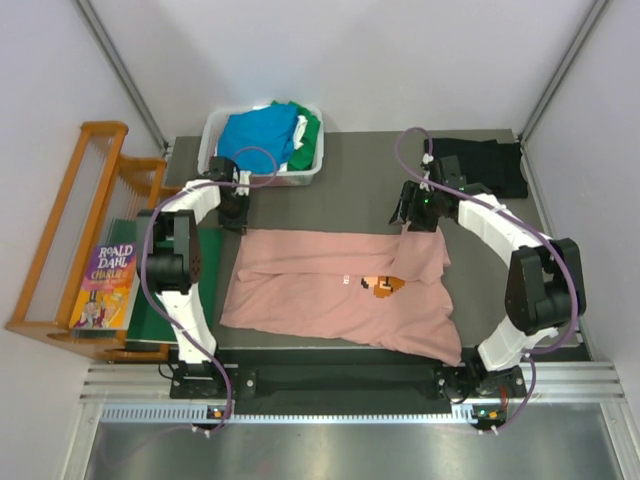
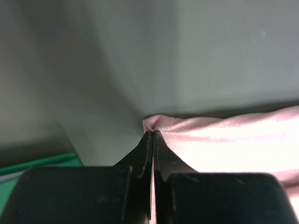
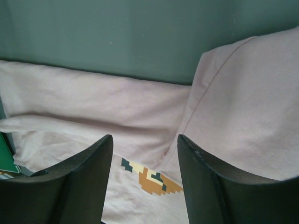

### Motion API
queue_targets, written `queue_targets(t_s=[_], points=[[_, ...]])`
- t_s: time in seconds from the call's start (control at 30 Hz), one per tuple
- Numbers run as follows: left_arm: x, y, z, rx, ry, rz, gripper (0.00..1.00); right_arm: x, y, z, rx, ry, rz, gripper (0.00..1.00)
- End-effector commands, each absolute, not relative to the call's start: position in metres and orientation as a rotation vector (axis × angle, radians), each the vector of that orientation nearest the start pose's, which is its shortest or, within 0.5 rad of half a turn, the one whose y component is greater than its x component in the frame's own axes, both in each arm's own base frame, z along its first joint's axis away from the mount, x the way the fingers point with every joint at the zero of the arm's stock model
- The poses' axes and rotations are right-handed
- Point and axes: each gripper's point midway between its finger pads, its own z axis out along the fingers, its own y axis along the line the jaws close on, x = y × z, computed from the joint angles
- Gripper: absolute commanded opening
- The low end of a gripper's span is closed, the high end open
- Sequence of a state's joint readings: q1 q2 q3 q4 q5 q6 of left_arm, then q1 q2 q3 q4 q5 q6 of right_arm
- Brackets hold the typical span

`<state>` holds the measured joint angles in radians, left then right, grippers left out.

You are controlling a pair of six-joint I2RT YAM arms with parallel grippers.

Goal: Fold and stack the t-shirts
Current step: Fold the tshirt

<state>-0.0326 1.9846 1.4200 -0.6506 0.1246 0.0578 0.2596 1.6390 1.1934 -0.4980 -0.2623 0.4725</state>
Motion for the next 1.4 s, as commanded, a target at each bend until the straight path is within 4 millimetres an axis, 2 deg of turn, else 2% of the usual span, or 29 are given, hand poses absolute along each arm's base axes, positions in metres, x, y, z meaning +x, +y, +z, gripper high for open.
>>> queue_targets(t_s=[0.0,0.3,0.43,0.53,0.57,0.63,0.67,0.77,1.0,1.23,1.37], points=[[0.434,-0.021,0.038,0.123,2.72,-0.144,0.0,0.369,0.162,0.116,0.149,2.541,0.606,0.57],[0.447,-0.02,0.049,0.109,2.679,-0.131,0.0,0.369,0.162,0.117,0.149,2.537,0.615,0.56],[0.455,-0.017,0.051,0.091,2.665,-0.102,0.0,0.364,0.159,0.108,0.16,2.56,0.598,0.54],[0.456,-0.019,0.052,0.093,2.673,-0.122,0.0,0.35,0.154,0.093,0.193,2.595,0.577,0.51],[0.455,-0.02,0.051,0.098,2.676,-0.127,0.0,0.338,0.153,0.082,0.208,2.629,0.574,0.51],[0.454,-0.021,0.054,0.104,2.669,-0.134,0.0,0.326,0.149,0.076,0.22,2.644,0.557,0.55],[0.452,-0.021,0.054,0.105,2.672,-0.136,0.0,0.313,0.145,0.065,0.23,2.673,0.541,0.57],[0.451,-0.022,0.057,0.113,2.66,-0.14,0.0,0.302,0.132,0.059,0.261,2.677,0.476,0.6],[0.449,-0.023,0.059,0.105,2.66,-0.155,0.0,0.308,0.116,0.047,0.319,2.705,0.421,0.6],[0.447,-0.021,0.06,0.11,2.653,-0.138,0.0,0.307,0.104,0.017,0.492,2.77,0.446,0.59],[0.446,-0.022,0.059,0.111,2.651,-0.14,0.0,0.323,0.092,0.016,0.539,2.756,0.437,0.59]])
